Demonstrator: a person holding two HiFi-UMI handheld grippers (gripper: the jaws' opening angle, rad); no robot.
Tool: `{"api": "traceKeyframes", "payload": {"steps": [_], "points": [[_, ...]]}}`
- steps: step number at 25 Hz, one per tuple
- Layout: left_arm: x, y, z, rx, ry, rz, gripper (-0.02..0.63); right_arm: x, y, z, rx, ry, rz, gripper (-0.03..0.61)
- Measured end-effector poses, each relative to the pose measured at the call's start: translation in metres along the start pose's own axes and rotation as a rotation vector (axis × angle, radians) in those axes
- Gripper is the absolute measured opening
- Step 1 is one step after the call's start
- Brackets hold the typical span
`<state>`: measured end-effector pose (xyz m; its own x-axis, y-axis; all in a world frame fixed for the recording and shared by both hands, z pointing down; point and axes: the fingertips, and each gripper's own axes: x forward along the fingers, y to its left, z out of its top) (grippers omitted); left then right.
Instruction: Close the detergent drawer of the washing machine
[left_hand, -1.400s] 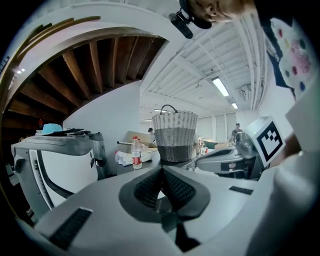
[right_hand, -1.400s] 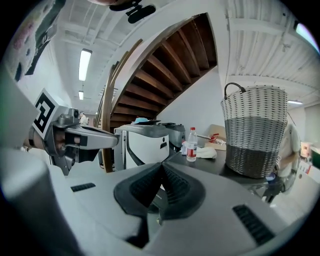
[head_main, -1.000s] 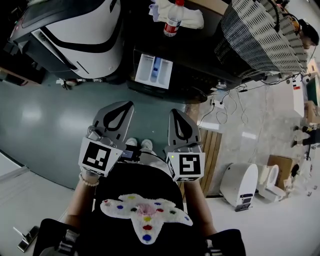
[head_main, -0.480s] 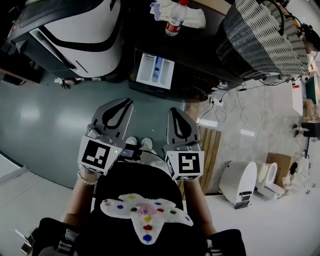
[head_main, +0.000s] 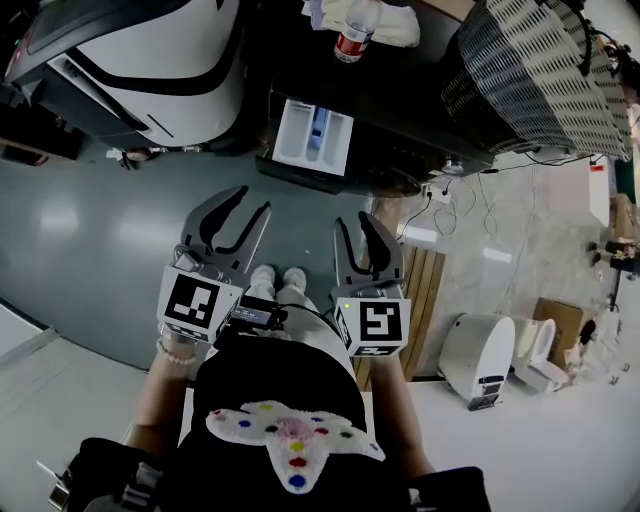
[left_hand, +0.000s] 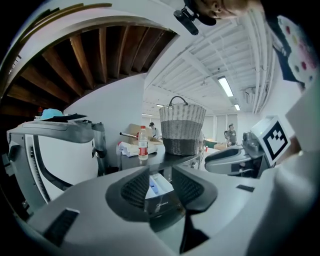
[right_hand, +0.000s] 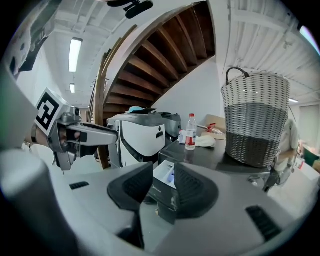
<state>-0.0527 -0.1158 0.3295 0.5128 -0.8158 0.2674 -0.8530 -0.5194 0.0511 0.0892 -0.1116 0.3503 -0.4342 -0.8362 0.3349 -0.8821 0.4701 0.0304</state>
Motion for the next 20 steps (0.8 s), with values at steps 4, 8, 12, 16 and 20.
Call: {"api": "traceKeyframes", "payload": {"steps": [4,8,12,16,20], "points": [[0.011,0.008,-0.015,-0.013,0.023,0.009,0.141,0.011,-0.005,-0.015,-0.009,0.031,-0.009,0.117],[0.020,0.012,-0.028,-0.003,0.043,0.009,0.149,0.023,-0.007,-0.034,-0.016,0.064,-0.006,0.117],[0.032,0.019,-0.039,0.016,0.059,0.010,0.162,0.038,-0.011,-0.057,-0.021,0.105,-0.006,0.117],[0.042,0.027,-0.057,0.013,0.083,0.013,0.170,0.052,-0.015,-0.077,-0.015,0.142,-0.017,0.121],[0.052,0.035,-0.076,0.013,0.108,0.015,0.176,0.064,-0.020,-0.096,-0.011,0.172,-0.034,0.128]]}}
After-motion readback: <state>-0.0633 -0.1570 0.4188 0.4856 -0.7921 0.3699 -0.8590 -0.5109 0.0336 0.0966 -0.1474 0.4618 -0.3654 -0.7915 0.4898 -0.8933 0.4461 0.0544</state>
